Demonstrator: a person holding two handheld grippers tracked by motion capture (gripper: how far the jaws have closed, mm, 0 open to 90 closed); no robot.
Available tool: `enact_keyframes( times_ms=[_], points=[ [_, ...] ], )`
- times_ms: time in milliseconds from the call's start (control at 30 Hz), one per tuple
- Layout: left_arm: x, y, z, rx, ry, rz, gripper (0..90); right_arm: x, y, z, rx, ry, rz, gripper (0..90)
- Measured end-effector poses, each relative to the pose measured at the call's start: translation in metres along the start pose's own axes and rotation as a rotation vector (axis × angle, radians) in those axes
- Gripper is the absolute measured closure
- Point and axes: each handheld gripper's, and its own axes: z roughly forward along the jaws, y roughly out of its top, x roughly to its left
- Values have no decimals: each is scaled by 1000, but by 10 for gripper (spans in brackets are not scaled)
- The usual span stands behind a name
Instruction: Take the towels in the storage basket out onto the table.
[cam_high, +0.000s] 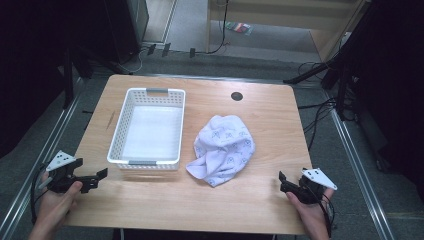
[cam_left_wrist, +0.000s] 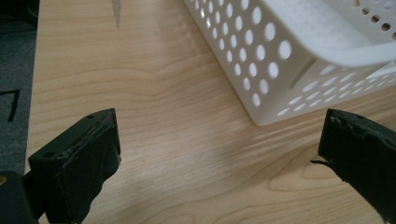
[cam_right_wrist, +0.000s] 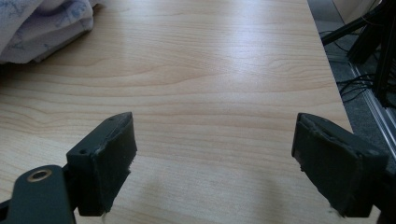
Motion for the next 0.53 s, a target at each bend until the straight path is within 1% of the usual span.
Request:
enact_keyframes(
  times_ms=[100, 167, 200, 233, 267, 367, 400, 433, 533],
  points=[
    [3, -6, 3, -5, 21, 5, 0, 0, 0, 0, -1, -2, 2, 138],
    [5, -11, 3, -21, 26, 2, 0, 0, 0, 0, -2, 0, 3, 138],
    [6, -13, 3, -25, 29, 11, 0, 0, 0, 0, -3, 3, 5, 138],
    [7, -16, 2, -37, 34, 11, 0, 0, 0, 0, -3, 2, 5, 138],
    [9, -18, 2, -45, 33, 7, 0, 0, 0, 0, -4, 3, 5, 138],
    [16, -23, 0, -80, 10, -42, 0, 0, 0, -1, -4, 5, 4, 138],
    [17, -24, -2, -95, 5, -48, 0, 0, 0, -1, -5, 6, 4, 137],
    [17, -24, -1, -95, -1, -58, 0, 0, 0, -1, -6, 6, 6, 137],
    [16, -24, 0, -96, 16, -49, 0, -1, 0, -1, -6, 5, 5, 137]
  ],
)
